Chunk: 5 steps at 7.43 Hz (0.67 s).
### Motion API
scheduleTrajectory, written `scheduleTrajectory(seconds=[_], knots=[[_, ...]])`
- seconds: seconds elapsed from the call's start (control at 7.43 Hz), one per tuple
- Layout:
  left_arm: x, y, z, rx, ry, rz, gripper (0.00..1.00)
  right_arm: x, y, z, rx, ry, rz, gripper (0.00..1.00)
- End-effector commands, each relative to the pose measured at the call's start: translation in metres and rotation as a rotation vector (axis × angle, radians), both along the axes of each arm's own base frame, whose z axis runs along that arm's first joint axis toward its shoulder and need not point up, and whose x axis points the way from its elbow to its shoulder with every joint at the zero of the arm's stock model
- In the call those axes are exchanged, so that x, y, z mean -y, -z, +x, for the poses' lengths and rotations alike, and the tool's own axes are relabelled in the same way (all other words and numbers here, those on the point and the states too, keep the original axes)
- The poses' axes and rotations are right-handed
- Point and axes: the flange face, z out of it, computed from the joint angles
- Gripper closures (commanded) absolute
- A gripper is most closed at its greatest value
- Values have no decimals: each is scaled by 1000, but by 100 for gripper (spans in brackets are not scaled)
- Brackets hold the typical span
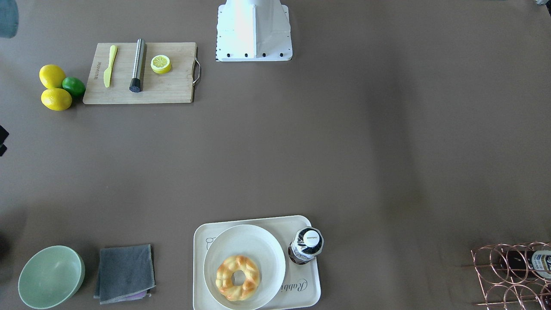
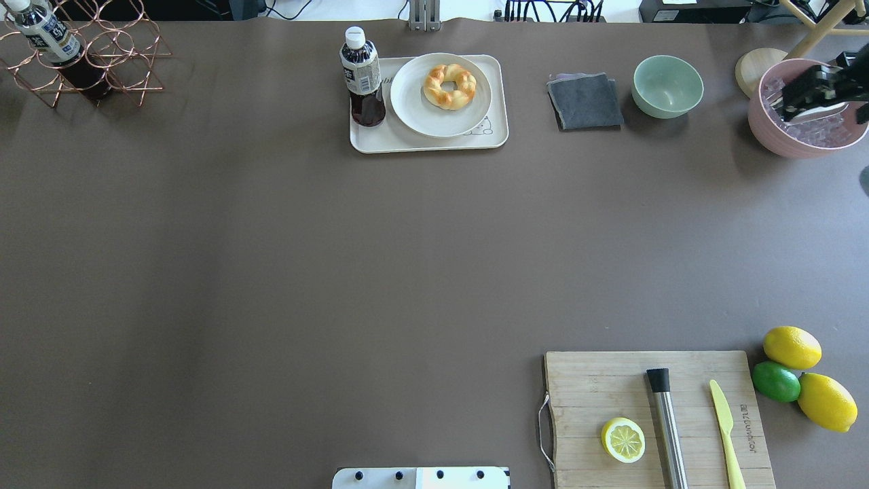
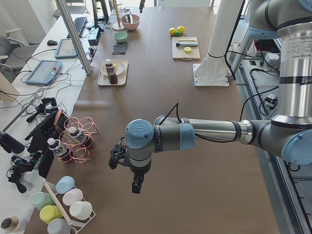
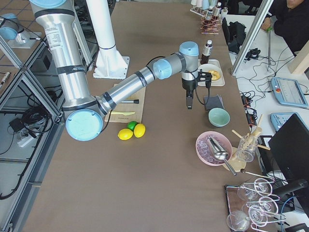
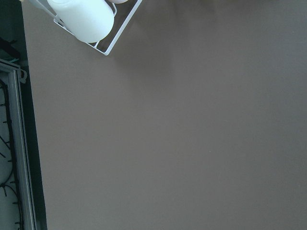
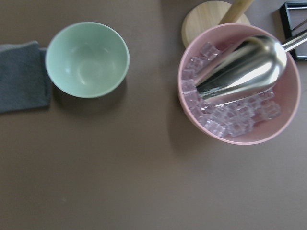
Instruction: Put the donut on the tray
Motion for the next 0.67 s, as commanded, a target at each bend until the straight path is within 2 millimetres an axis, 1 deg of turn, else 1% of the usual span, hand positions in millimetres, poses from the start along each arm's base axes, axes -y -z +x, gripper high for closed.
scheduleTrajectory(seconds=[0.0, 0.13, 0.27, 0.4, 0.54], knots=[[-8, -9, 0, -2, -1, -12, 2, -29, -108, 122, -145, 336, 32, 0], [-17, -25, 2, -10, -13, -35, 2, -34, -147, 161, -148, 399, 28, 0], [-14, -31, 3, -49, 57, -98, 2, -40, -188, 184, -71, 431, 12, 0], [-9, -24, 5, -76, 117, -133, 2, -53, -222, 207, -4, 447, 6, 0], [1, -16, 8, -95, 161, -141, 2, -69, -246, 230, 35, 449, 9, 0]])
